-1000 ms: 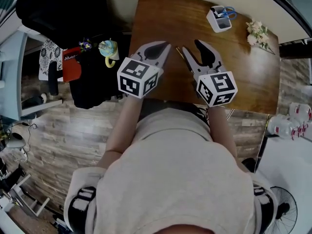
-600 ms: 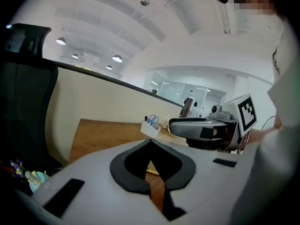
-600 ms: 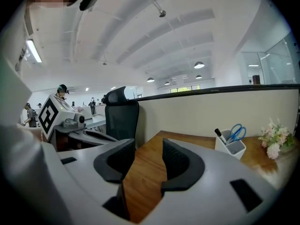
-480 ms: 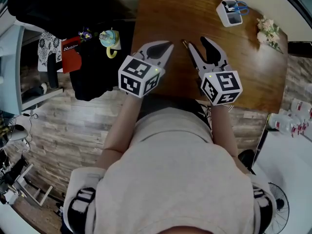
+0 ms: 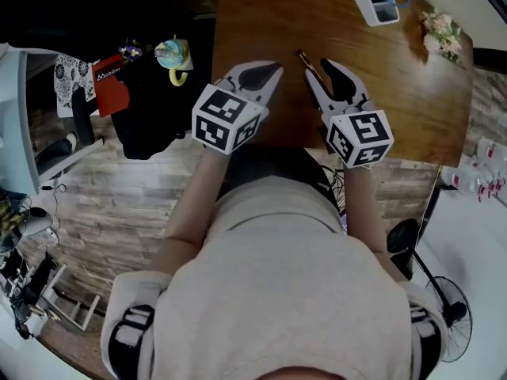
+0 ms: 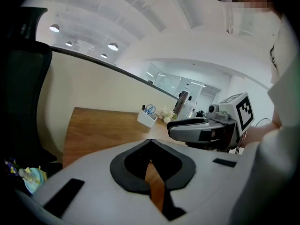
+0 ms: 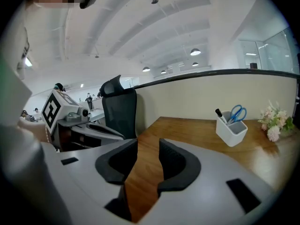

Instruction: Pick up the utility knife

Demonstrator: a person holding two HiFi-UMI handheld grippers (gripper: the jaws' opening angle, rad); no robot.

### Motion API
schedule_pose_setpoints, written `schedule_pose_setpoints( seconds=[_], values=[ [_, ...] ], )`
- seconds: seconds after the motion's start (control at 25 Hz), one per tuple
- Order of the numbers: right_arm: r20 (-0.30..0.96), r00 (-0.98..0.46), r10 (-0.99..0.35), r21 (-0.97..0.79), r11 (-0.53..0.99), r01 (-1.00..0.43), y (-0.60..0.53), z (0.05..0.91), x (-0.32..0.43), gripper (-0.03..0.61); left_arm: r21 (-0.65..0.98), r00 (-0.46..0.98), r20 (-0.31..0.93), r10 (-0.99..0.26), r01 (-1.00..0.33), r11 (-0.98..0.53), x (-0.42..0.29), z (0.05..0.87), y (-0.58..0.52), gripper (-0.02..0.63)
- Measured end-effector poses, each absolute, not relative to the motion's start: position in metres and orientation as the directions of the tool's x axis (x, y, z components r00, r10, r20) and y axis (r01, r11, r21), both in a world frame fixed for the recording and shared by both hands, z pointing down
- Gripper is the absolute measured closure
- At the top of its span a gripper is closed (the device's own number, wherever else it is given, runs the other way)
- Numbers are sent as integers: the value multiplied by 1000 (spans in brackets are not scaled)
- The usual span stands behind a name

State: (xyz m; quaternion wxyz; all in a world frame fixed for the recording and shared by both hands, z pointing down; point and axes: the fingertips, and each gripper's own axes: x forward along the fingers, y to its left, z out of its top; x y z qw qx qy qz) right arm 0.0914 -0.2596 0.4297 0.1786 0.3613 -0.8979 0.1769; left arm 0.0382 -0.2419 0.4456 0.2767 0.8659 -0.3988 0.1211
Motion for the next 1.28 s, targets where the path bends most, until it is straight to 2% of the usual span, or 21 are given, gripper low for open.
schedule_pose_setpoints(
  seconds=[0.68,1.28],
  values=[
    [615,-614,-495,-155,688,-709,-273,507,103,448,401,669,537,-514,-738,-542,50,517,-242,600],
    [729,-544,-415,-96,725,-682,-290,569,102,454,430,662,542,-518,-748,-506,43,547,-265,600]
  ],
)
